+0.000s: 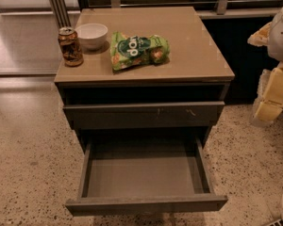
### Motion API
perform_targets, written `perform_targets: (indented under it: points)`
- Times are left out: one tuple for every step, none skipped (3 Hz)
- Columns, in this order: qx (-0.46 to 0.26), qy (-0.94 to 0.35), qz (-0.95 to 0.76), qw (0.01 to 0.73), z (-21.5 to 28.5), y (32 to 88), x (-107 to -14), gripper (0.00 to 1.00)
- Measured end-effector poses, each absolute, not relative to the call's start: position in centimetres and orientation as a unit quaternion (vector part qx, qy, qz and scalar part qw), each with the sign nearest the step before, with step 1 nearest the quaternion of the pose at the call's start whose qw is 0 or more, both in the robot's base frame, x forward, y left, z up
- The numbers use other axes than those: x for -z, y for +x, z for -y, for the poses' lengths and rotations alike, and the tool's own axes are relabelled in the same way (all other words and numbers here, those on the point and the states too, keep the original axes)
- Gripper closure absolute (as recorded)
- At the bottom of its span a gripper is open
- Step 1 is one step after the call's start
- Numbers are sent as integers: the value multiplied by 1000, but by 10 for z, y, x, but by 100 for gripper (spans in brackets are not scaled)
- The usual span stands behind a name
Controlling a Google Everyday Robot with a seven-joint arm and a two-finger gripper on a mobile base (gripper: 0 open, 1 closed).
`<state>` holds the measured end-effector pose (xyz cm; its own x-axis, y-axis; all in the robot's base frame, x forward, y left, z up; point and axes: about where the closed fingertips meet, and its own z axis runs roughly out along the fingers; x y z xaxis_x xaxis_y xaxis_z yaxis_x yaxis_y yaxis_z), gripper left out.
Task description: Place green rice chip bag into middle drawer
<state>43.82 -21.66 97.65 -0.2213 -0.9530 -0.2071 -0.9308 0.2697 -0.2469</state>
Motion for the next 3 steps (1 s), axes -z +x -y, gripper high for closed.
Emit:
perform_targets:
  points:
    - [35,-603,-781,160,217,438,-977,0]
    - [43,-601,-778,177,215,449,-979,0]
    - [39,-602,-764,229,203,490,-979,0]
